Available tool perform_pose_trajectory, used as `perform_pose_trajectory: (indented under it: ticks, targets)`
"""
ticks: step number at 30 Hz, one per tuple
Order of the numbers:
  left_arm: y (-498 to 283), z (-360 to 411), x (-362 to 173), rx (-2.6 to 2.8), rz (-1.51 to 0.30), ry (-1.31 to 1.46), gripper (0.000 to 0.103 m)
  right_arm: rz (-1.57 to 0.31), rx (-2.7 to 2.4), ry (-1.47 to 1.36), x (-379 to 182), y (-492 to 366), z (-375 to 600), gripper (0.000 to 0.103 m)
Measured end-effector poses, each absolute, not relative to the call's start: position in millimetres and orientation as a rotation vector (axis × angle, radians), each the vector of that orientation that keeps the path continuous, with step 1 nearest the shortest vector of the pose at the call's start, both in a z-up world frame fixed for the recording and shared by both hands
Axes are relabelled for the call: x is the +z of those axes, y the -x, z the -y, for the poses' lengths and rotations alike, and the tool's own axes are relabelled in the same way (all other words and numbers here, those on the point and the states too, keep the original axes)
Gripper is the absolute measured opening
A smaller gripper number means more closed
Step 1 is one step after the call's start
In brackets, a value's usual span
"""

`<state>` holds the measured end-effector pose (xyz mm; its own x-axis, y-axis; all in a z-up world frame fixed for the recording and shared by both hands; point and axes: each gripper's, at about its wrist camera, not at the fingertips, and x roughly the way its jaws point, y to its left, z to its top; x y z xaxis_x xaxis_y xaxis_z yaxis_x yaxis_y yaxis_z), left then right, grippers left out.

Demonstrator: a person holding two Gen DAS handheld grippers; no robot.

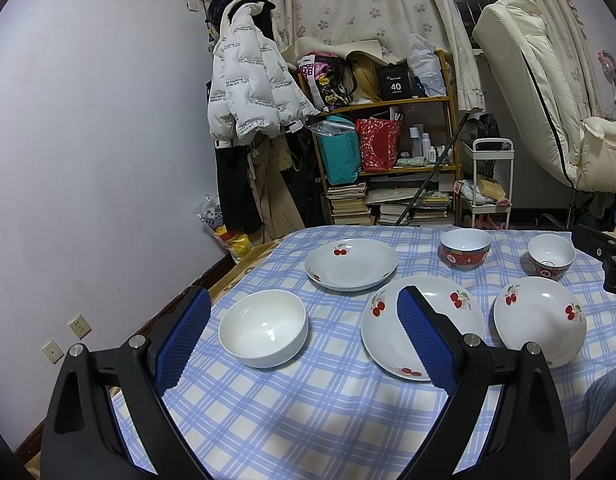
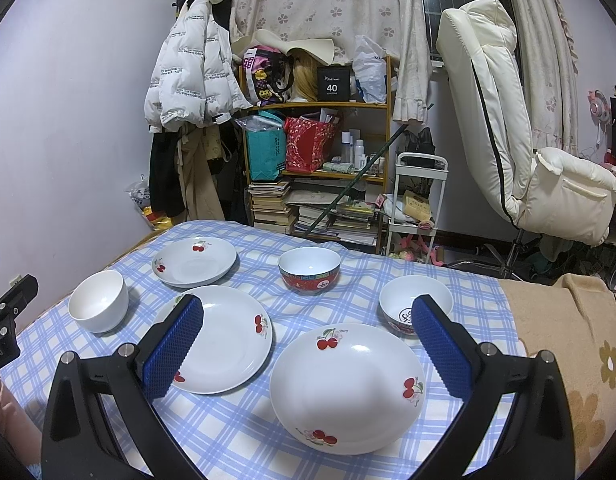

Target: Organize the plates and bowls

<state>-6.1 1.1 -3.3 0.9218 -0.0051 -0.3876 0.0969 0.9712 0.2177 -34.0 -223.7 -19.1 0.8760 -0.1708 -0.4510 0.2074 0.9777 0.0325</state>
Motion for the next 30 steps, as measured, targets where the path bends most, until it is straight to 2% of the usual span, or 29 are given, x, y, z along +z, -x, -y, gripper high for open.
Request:
perform_pose_trajectory:
  ticks: [20, 30]
  targets:
    - [4.2, -0.2, -2.2, -0.056, -0.429, -0.226, 0.093, -0.492, -0.184, -0.082, -21.9, 30.5, 221.8, 0.103]
    - [-20.7, 5.5, -2.1, -0.056, -0.54, -0.237, 0.093, -0.526, -0.15, -0.09, -26.3, 7.8, 218.6, 0.103]
